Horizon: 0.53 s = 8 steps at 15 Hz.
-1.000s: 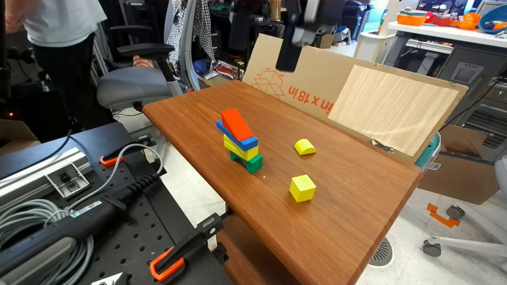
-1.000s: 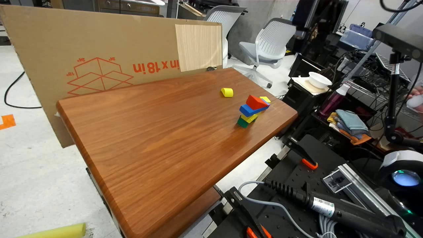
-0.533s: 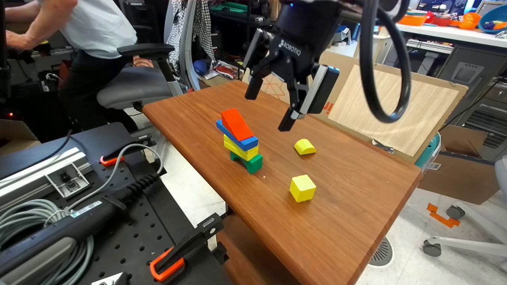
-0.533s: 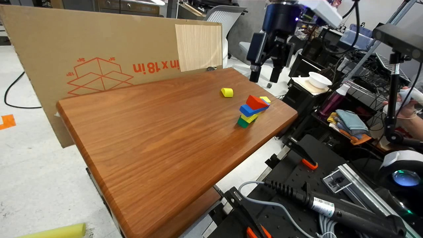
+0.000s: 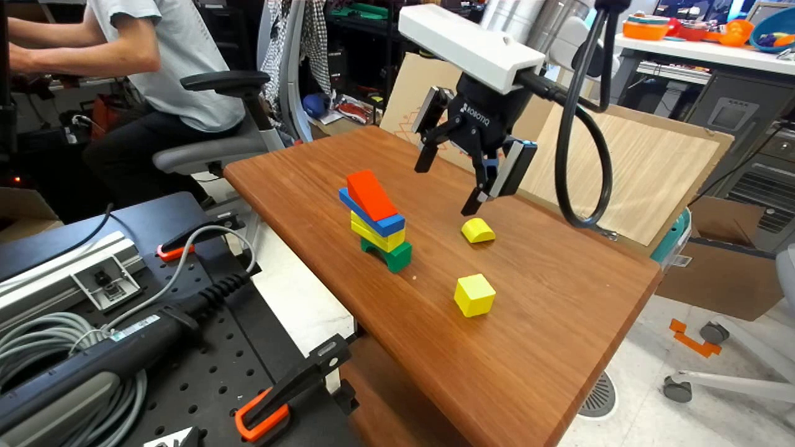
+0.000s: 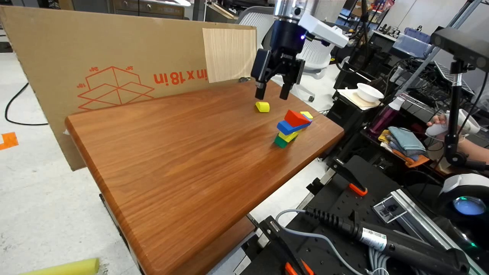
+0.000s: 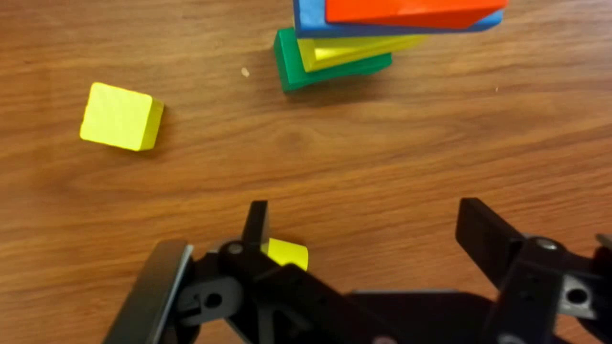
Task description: Pick the semi circle shaped block and put it on top of the cube
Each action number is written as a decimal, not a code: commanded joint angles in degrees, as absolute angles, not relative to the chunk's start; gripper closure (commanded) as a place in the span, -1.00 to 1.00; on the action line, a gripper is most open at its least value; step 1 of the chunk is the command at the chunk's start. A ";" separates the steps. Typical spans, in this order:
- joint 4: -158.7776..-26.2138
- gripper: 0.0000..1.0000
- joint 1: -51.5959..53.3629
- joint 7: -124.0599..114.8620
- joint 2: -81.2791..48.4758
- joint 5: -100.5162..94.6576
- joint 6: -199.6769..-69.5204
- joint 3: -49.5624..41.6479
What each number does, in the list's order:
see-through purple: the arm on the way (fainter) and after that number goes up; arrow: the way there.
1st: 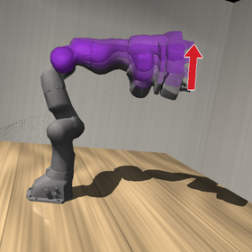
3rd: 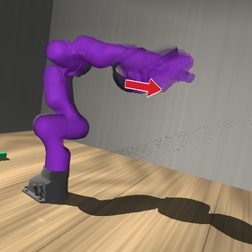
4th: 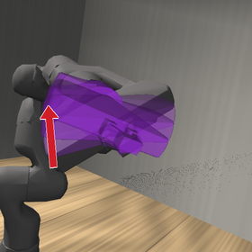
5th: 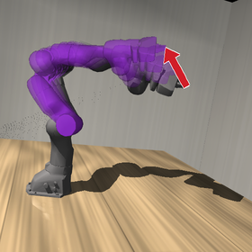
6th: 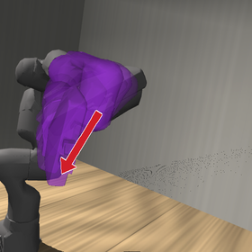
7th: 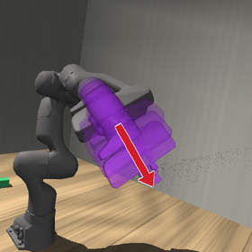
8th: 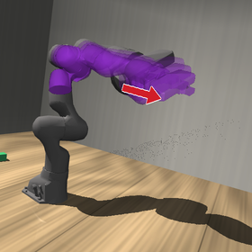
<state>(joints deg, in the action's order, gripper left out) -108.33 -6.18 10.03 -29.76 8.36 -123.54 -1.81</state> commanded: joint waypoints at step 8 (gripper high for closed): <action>-102.23 -1.00 -7.23 6.81 -39.16 7.44 -135.35 -2.17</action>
